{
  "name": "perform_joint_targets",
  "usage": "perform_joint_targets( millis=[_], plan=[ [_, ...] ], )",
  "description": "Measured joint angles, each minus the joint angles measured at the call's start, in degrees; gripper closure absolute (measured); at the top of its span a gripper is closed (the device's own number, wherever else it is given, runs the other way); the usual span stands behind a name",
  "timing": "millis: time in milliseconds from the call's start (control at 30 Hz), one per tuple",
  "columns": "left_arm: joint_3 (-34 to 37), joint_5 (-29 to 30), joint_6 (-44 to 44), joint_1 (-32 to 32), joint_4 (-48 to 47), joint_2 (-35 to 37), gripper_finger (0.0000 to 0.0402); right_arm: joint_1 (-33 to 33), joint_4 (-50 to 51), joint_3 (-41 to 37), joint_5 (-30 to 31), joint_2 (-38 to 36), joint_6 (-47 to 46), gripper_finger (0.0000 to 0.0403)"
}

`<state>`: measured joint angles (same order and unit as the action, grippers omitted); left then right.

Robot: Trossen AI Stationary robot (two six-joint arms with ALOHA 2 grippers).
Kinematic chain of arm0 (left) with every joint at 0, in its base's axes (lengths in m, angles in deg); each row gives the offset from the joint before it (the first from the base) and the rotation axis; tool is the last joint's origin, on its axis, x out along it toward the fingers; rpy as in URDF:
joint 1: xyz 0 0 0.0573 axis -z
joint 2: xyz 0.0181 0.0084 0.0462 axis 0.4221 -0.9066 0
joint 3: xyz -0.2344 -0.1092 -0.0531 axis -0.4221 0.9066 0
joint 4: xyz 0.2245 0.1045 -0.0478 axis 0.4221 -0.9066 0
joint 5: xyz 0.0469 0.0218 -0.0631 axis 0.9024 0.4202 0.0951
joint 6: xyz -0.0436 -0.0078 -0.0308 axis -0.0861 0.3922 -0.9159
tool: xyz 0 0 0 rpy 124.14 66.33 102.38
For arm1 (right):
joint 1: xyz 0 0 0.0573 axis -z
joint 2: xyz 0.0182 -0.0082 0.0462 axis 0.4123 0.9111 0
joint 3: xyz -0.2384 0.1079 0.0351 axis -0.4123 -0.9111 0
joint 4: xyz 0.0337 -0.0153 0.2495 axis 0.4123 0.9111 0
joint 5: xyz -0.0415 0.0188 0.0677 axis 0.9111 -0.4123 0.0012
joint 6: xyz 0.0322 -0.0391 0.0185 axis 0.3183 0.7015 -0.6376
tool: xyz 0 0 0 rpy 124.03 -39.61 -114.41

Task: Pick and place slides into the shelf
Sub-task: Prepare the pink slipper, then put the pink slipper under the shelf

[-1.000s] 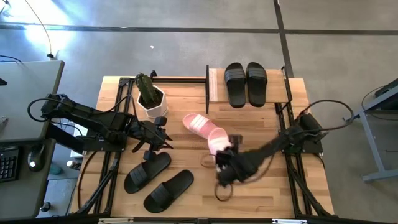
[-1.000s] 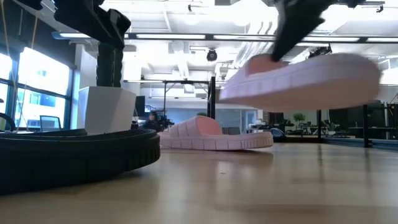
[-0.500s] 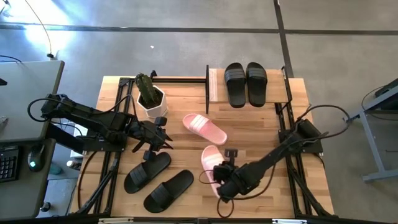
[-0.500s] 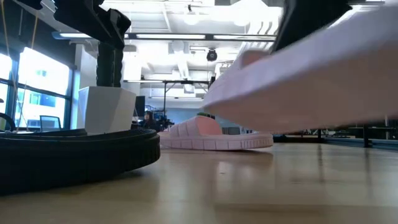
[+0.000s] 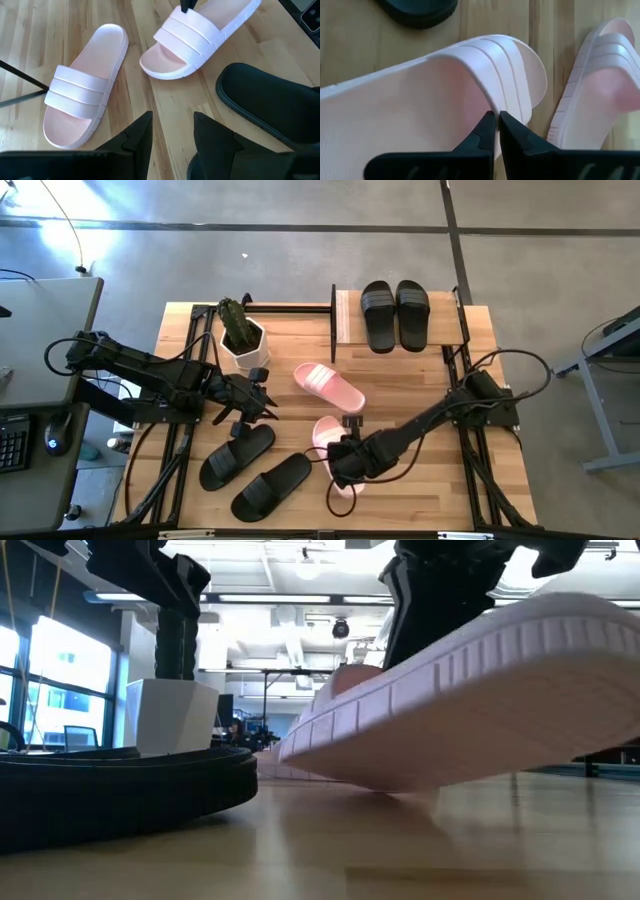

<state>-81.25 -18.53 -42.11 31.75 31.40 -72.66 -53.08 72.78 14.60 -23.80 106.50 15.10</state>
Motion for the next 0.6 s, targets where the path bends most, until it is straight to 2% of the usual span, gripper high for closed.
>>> perform_joint_targets(
  millis=[167, 467, 600],
  plan=[
    [0.0, 0.0, 0.0, 0.0, 0.0, 0.0, 0.0273, 0.5, 0.1, 0.0, -1.2, 0.0, -0.2, 0.0393],
    [0.0, 0.0, 0.0, 0.0, 0.0, 0.0, 0.0273, 0.5, 0.0, 0.0, -0.1, 0.0, -0.6, 0.0314],
    [0.0, 0.0, 0.0, 0.0, -0.1, 0.0, 0.0273, 0.5, 0.4, 0.0, -0.8, -0.3, -0.2, 0.0293]
  ],
)
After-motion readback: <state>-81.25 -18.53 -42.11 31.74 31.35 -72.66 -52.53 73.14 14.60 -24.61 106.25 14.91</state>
